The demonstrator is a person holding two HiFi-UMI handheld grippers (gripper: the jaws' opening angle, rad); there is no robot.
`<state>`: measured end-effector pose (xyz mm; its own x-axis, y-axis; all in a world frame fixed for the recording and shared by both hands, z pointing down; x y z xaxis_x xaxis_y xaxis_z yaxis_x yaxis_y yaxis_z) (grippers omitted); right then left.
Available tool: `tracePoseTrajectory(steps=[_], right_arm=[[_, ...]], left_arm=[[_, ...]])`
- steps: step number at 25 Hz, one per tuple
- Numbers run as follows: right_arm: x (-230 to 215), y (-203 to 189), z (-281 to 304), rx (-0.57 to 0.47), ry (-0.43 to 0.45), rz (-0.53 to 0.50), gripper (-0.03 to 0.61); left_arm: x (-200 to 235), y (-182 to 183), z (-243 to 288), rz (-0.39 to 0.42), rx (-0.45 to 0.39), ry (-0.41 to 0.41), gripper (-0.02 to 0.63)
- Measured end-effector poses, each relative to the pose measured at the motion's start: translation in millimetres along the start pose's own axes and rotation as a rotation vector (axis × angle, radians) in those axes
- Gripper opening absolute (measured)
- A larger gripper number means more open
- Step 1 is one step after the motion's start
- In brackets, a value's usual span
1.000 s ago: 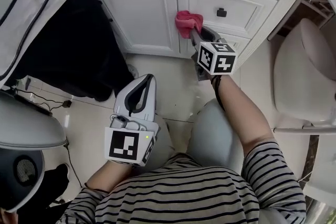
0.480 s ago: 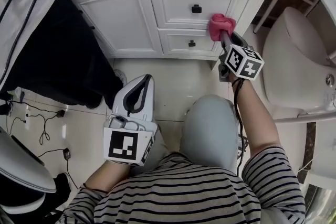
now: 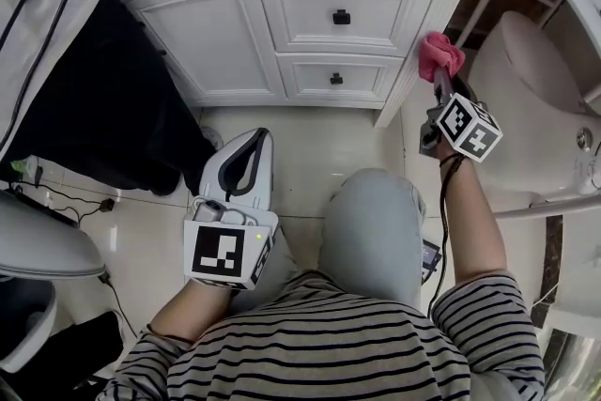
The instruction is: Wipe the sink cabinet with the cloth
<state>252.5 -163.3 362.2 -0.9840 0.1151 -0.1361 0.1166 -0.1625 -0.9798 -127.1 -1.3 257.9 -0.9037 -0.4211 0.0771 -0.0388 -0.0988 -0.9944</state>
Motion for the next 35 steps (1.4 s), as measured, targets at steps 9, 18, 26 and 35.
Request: tracePoseTrajectory(steps=[9, 18, 26, 35], right_arm=[[144.3, -25.1, 16.8, 0.044, 0.417, -0.085, 0.064], [236.3, -73.0, 86.5, 0.167, 0.541, -0.259, 0.064], [203.6, -75.3, 101.9, 0.174, 0.433, -0.231, 0.065], [92.8, -74.1, 73.7, 0.164, 0.245, -0.162, 0.066]], left_arm=[[26.0, -1.7, -8.1, -0.012, -0.016, 0.055, 0.002], [48.2, 0.7, -17.0, -0.017, -0.008, 0.106, 0.002], [50.1, -5.0, -10.5, -0.017, 0.015, 0.095, 0.002], [24.8, -7.5, 1.8, 0.004, 0.03, 0.052, 0.002]])
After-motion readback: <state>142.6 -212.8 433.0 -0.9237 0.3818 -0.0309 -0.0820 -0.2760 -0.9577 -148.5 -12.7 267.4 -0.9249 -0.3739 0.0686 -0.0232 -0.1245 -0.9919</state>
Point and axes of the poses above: the fingertips, and each gripper's own axes: z forward along the fingers, x to its left, y out of its top, the point moved 10 cm from there along -z, backward along the fingers, and after that the axes turned 11 degrees about -z, right-handed, at the moved point
